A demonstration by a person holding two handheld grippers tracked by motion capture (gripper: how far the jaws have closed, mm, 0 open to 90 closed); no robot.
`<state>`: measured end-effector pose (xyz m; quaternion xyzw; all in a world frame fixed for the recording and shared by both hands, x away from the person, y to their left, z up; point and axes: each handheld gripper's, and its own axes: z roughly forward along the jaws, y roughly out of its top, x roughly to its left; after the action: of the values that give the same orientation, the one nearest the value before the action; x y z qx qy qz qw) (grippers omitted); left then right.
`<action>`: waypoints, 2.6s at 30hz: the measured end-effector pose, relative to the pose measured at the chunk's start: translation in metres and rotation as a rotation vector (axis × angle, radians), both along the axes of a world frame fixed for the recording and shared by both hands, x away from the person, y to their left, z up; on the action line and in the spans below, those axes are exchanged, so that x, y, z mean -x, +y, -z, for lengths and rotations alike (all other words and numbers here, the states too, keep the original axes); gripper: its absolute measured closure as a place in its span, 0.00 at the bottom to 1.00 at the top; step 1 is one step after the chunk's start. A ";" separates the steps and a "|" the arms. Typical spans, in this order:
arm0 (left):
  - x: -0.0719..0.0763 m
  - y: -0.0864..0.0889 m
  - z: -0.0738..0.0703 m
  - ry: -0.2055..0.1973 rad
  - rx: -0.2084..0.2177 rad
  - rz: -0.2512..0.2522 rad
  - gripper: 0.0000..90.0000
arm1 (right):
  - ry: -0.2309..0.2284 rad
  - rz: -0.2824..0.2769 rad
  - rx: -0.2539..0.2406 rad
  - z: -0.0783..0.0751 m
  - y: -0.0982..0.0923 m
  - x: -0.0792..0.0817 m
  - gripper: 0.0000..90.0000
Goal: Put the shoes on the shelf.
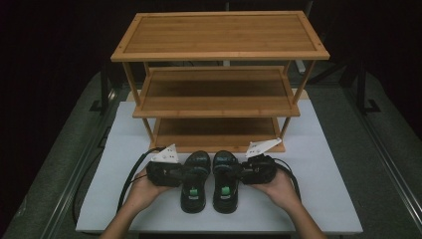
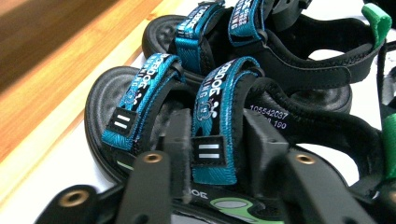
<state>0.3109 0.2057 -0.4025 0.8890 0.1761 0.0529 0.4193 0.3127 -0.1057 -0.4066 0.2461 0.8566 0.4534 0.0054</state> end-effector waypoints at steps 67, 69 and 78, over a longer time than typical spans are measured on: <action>-0.064 -0.021 0.002 -0.172 0.124 -0.241 0.60 | -0.193 0.219 -0.025 -0.007 0.001 -0.066 0.64; -0.061 -0.017 -0.002 -0.165 0.135 -0.248 0.52 | -0.192 0.222 -0.040 -0.012 -0.001 -0.062 0.60; -0.037 0.008 -0.017 -0.125 0.132 -0.246 0.42 | -0.175 0.262 -0.043 -0.017 -0.026 -0.037 0.53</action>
<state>0.3478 0.2135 -0.3858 0.8262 0.2602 0.1473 0.4775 0.3500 -0.1319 -0.3897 0.3153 0.8037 0.4866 0.1338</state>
